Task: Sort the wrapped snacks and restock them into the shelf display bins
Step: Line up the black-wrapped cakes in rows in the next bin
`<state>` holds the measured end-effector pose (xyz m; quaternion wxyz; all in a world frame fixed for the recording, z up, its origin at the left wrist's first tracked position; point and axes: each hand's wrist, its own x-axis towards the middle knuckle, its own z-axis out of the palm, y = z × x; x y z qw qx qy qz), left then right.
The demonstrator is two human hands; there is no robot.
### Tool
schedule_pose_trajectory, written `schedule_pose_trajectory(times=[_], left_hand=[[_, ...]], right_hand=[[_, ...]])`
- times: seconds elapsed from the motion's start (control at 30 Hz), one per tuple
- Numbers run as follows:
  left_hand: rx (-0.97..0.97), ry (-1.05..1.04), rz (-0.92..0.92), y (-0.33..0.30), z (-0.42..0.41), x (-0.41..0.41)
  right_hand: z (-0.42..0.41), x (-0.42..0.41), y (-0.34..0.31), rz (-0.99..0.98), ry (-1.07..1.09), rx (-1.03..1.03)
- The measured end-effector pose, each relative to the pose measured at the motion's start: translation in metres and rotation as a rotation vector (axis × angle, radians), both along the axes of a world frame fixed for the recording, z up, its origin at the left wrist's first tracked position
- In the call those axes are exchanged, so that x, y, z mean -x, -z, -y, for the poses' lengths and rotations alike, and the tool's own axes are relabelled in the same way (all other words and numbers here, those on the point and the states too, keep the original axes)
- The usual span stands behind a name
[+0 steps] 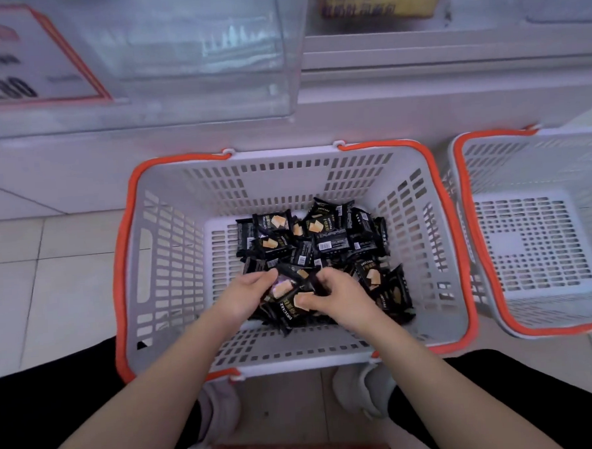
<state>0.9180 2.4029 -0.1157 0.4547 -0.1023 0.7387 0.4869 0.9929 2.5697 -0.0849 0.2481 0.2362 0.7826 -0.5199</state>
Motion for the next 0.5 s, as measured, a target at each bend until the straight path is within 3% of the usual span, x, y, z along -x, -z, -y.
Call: schedule_pose_trajectory(times=[0.13, 0.23, 0.4, 0.5], left_hand=[[-0.036, 0.240, -0.027, -0.007, 0.005, -0.011], [0.002, 0.301, -0.090, 0.000, 0.013, -0.015], [0.167, 0.311, -0.134, 0.012, 0.020, -0.014], [0.192, 0.241, -0.108, 0.016, 0.016, -0.014]], right_hand=[[0.015, -0.004, 0.012, -0.015, 0.048, 0.003], [0.009, -0.004, 0.023, 0.039, 0.070, 0.074], [-0.038, -0.001, 0.050, 0.126, 0.161, -0.291], [-0.063, -0.004, 0.070, 0.247, 0.078, -0.454]])
